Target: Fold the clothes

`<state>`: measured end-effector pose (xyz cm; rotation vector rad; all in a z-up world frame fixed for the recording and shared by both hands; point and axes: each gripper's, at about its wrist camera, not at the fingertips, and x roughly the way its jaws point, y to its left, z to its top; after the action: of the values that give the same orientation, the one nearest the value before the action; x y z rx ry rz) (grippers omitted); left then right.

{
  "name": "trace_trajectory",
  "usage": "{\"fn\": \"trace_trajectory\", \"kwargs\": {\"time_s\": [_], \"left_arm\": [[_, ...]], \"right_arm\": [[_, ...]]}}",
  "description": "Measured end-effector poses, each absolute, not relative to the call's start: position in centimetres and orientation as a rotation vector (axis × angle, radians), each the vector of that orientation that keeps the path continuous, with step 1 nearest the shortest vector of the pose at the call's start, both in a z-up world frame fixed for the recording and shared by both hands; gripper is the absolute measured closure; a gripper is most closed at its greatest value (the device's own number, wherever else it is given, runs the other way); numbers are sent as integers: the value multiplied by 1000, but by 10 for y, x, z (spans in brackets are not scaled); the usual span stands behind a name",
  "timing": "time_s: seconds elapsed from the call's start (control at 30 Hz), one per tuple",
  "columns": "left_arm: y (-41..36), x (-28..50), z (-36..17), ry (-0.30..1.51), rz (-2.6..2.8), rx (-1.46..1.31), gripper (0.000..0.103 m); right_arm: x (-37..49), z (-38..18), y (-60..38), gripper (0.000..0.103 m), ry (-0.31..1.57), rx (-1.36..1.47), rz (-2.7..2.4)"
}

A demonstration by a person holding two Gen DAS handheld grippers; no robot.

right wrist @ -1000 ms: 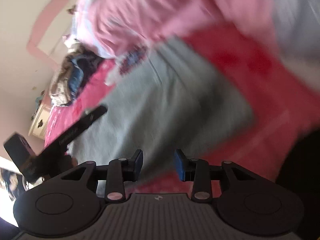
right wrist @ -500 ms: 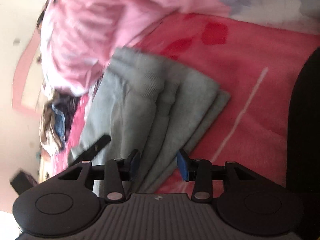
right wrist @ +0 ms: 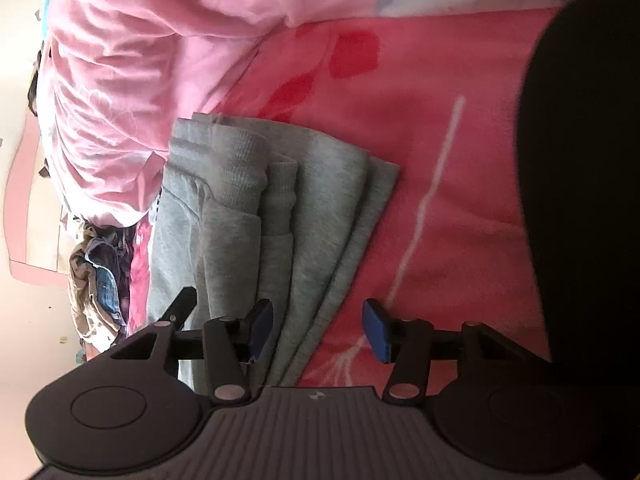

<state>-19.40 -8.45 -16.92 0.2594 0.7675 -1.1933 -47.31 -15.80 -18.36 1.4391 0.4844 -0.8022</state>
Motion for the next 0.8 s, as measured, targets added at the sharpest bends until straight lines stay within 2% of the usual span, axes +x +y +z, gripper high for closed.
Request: {"fn": "trace_trajectory", "kwargs": {"time_s": [0.43,0.53,0.8], "left_arm": [[-83,-193,-170,771,-1204,258,24],[-84,-194,-169,769,-1199,268,24],[-92,-195,-167,792,-1174,291,24]], "right_arm": [[-460,-191,-172,52,423,1429,-795],[-460,-192,-172,49,422,1435,-800],[-452,-190,-181,49,394,1377,-727]]}}
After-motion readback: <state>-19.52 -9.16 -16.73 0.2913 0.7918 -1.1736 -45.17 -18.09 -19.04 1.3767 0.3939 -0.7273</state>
